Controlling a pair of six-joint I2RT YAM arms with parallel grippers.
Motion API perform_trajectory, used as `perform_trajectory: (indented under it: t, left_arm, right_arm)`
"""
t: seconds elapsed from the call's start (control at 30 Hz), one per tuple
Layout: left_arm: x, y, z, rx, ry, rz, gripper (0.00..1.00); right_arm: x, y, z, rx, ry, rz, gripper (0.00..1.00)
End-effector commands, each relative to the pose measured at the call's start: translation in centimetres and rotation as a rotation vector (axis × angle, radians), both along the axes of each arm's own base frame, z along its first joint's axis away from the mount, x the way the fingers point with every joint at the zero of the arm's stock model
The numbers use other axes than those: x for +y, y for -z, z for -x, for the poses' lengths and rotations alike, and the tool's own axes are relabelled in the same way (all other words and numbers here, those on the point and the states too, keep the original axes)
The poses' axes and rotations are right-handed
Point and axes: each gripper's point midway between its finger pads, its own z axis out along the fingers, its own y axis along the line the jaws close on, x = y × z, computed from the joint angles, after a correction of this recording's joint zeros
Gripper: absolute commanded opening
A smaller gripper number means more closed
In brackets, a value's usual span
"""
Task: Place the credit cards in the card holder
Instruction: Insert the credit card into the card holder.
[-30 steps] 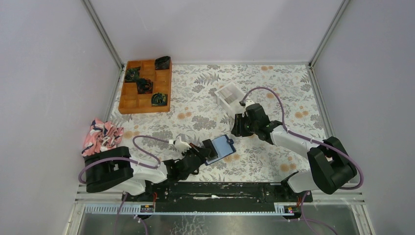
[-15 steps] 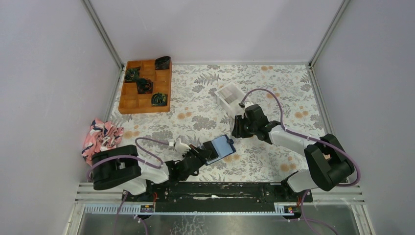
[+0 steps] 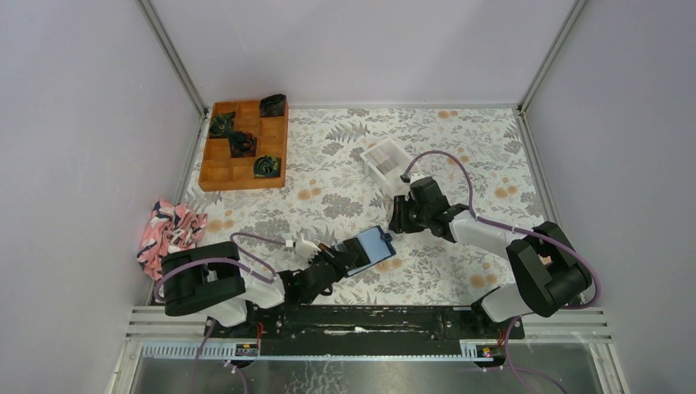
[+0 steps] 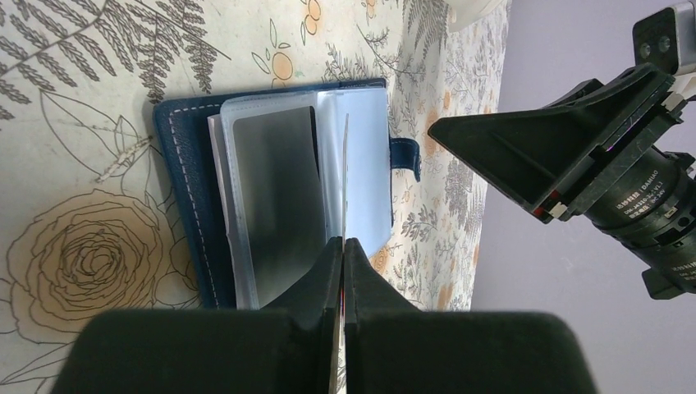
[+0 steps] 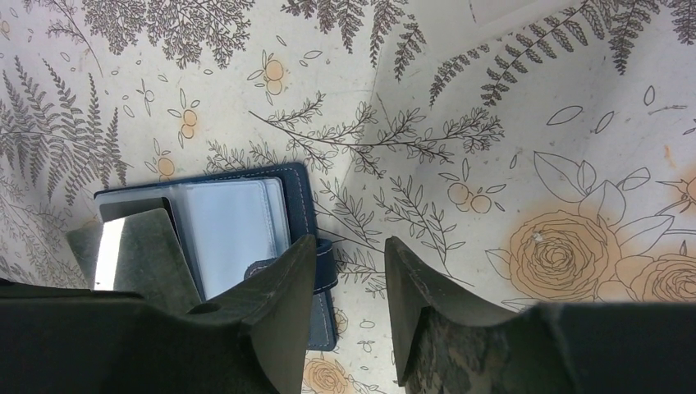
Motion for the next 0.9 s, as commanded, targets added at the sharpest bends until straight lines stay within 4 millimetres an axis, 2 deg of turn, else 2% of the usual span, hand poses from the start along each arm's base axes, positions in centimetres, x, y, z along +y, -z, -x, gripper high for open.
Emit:
perform_trajectory:
  t: [0.0,0.87]
  left_arm:
    - [-0.4,-0.7,-0.1,-0.008,-0.004,0.053,0.0]
    - [0.4,1.0,0.0,0.045,-0.047,0.072,0.0]
  right_arm:
    - [0.5,-0.1,-0.3,-0.023,0.002,-0.013,0.43]
    - [0.6,0.9,0.2,0.004,-0.002,-0.019,0.42]
